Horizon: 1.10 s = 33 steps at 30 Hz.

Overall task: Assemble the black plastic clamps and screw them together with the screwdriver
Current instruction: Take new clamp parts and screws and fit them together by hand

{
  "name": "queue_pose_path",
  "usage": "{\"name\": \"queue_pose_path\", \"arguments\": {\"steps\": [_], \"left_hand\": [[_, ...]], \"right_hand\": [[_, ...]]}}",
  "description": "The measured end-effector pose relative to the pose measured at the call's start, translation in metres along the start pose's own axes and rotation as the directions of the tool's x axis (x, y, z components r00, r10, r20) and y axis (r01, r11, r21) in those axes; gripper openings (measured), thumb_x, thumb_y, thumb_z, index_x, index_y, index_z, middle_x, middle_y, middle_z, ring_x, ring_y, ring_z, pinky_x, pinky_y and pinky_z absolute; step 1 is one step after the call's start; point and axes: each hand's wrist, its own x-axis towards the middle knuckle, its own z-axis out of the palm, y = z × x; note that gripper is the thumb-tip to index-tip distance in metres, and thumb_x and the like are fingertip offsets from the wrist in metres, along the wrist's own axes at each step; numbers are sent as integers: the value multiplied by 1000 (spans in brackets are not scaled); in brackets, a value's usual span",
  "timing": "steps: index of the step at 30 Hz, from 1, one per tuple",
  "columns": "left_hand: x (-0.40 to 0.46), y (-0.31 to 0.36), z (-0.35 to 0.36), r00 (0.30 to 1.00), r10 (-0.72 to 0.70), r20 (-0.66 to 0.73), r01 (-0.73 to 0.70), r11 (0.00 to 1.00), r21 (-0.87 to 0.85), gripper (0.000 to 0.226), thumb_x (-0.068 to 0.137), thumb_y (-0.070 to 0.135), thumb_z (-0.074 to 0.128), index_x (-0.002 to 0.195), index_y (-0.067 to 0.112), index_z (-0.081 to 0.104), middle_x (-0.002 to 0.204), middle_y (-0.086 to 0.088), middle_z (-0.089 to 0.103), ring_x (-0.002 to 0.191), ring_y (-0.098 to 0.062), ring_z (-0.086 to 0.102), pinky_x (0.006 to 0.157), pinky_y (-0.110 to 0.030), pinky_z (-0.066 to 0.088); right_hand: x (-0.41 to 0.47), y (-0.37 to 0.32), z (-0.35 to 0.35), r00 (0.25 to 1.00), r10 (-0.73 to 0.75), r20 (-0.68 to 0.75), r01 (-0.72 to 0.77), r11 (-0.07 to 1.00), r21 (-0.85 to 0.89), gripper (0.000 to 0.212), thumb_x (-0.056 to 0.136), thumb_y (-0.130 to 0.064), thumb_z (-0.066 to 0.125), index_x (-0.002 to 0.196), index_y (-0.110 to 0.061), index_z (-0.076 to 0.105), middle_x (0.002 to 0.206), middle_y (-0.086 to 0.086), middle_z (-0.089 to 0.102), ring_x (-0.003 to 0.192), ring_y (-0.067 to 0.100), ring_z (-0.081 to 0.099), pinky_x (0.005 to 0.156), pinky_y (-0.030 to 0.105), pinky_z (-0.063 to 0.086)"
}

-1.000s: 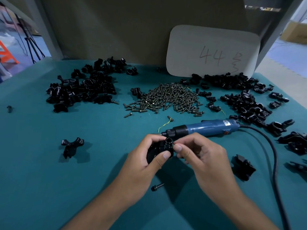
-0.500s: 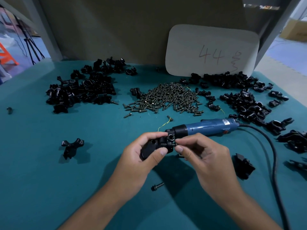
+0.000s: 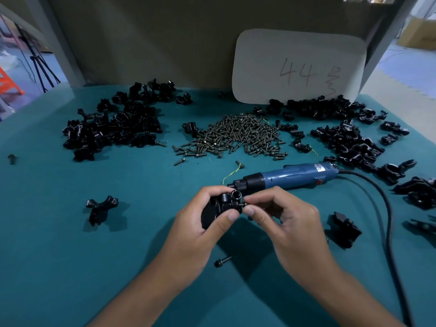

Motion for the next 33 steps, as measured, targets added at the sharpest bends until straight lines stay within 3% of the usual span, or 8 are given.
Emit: {"name": "queue_pose_path", "arguments": {"steps": [5,7,14,19,25,27,31,33], "left_hand": [[-2,1,0,1000,-13,-8,12,999,-31,28,88,50,63,114,41,57,113,13,69,108,-7,65,88,-18,48],[-3,1,1,1000,7,5,-7,1000,-14,26,90,48,61,114,39,55,120,15,66,116,-7,62,94,-19,47],[-4,1,-3,996,89,14,-90,991,94,26,93,47,56,116,41,47,123,22,50,125,-15,52,99,-21,42],[-3,-2,0,991,133,-16,-131,988,85,29,93,43,61,118,40,48,127,21,53,128,-15,54,103,-25,43],[-2,-1,2,982,152,-109,-143,986,80,37,83,34,76,112,36,54,127,16,63,123,-16,62,101,-41,51],[-2,0,1,980,138,-140,-127,988,88,37,82,24,79,109,35,55,123,15,66,118,-15,65,98,-39,53],[-3,1,1,983,92,-159,-66,985,162,38,82,19,84,106,34,58,111,21,71,105,-1,68,87,-15,51],[-4,1,1,985,71,-160,-41,982,184,38,81,19,85,104,31,58,106,21,72,99,0,69,82,-13,51]], "right_hand": [[1,3,1,999,40,32,-41,998,44,10,95,-41,62,101,-34,66,112,-16,70,114,14,66,88,38,56],[1,3,-1,997,57,60,-63,993,104,10,95,-40,63,101,-33,67,113,-15,72,116,15,67,91,41,56],[-2,4,3,991,91,95,-115,949,292,10,93,-18,67,97,-28,67,116,-12,75,115,11,69,95,24,54],[-5,3,6,992,106,65,-120,952,282,8,94,-24,66,98,-31,67,117,-13,74,115,10,68,96,25,54],[-4,-2,7,999,49,8,-50,985,168,6,93,-28,70,98,-24,70,109,-21,74,106,2,70,88,14,52],[-5,-3,8,999,36,-2,-36,990,133,8,92,-29,71,98,-23,71,108,-23,74,105,0,70,88,15,53],[-5,-2,8,999,47,15,-49,987,151,6,92,-30,71,97,-27,70,114,-19,74,111,6,69,93,26,54],[-5,-1,7,998,53,17,-55,989,139,7,92,-33,70,97,-28,71,115,-19,73,112,10,69,92,33,55]]}}
